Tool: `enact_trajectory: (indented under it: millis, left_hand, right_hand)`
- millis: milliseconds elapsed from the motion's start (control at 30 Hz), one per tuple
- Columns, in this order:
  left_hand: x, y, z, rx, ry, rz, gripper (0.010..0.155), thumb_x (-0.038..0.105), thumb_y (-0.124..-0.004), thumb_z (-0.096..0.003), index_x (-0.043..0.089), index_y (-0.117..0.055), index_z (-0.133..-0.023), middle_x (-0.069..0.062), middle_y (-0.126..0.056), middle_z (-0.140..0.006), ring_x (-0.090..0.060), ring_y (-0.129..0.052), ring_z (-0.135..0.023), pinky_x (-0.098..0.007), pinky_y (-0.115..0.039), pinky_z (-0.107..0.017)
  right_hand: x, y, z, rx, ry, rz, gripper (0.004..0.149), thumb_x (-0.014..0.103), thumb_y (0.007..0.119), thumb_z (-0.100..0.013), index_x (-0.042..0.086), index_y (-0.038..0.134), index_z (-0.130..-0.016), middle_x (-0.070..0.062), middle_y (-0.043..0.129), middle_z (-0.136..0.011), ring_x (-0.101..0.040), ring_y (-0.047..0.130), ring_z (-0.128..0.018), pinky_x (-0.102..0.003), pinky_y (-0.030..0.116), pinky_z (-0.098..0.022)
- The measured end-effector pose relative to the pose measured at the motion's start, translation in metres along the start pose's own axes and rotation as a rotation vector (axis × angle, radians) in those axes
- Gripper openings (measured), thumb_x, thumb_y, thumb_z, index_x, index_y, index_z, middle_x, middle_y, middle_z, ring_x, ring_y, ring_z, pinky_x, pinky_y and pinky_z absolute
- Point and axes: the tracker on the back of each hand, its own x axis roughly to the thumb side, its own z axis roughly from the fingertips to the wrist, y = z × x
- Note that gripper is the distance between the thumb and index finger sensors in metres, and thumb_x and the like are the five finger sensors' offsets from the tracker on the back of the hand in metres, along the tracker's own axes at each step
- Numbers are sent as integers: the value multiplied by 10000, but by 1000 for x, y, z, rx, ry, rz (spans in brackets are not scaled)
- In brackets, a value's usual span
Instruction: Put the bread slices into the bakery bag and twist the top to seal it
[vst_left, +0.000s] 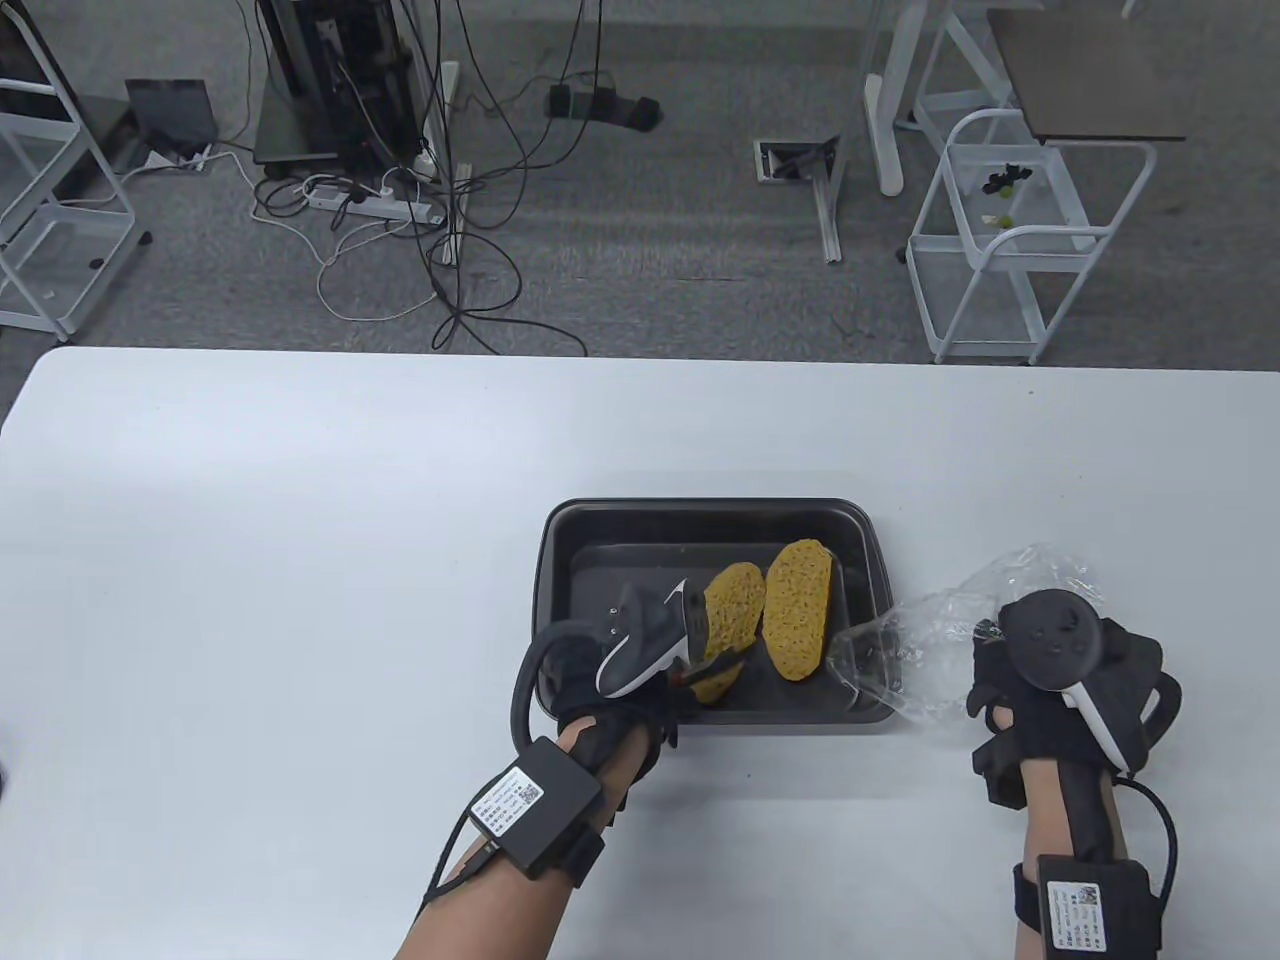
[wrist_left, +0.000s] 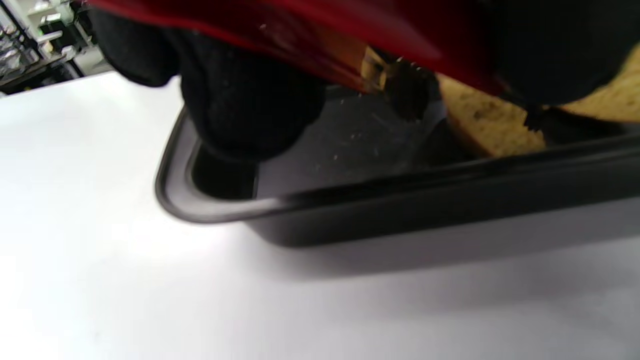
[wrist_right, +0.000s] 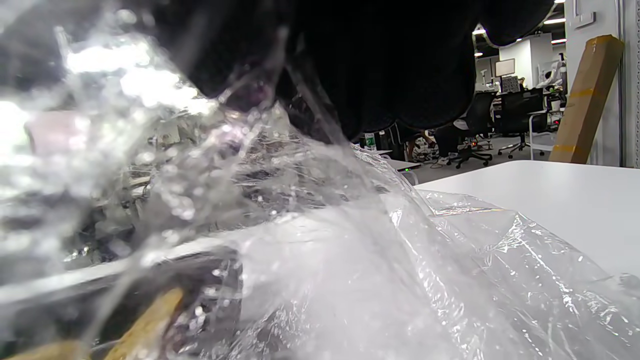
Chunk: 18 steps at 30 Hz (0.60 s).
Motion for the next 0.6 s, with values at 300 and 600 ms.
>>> enact_trajectory:
  millis: [300, 600]
  left_hand:
    - [-1, 0, -10, -37, -16, 97, 827, 729, -859, -358, 199, -784, -988, -183, -1037, -721, -238, -1031, -536, -492, -782, -682]
    - [-1, -6, -11, -29, -57, 173, 729, 652, -886, -366, 192, -868, -931, -196, -1103, -625, -231, -1009, -538, -487, -809, -658]
  right_hand:
    - [-2, 0, -2, 5, -1, -22, 406, 292, 888, -437, -60, 959, -625, -256, 893, -890, -532, 871, -773, -713, 536, -659]
    - [0, 5, -4, 3, -5, -14, 407, 293, 888, -436, -62, 960, -623, -255, 895, -887, -531, 874, -769, -712, 540, -657]
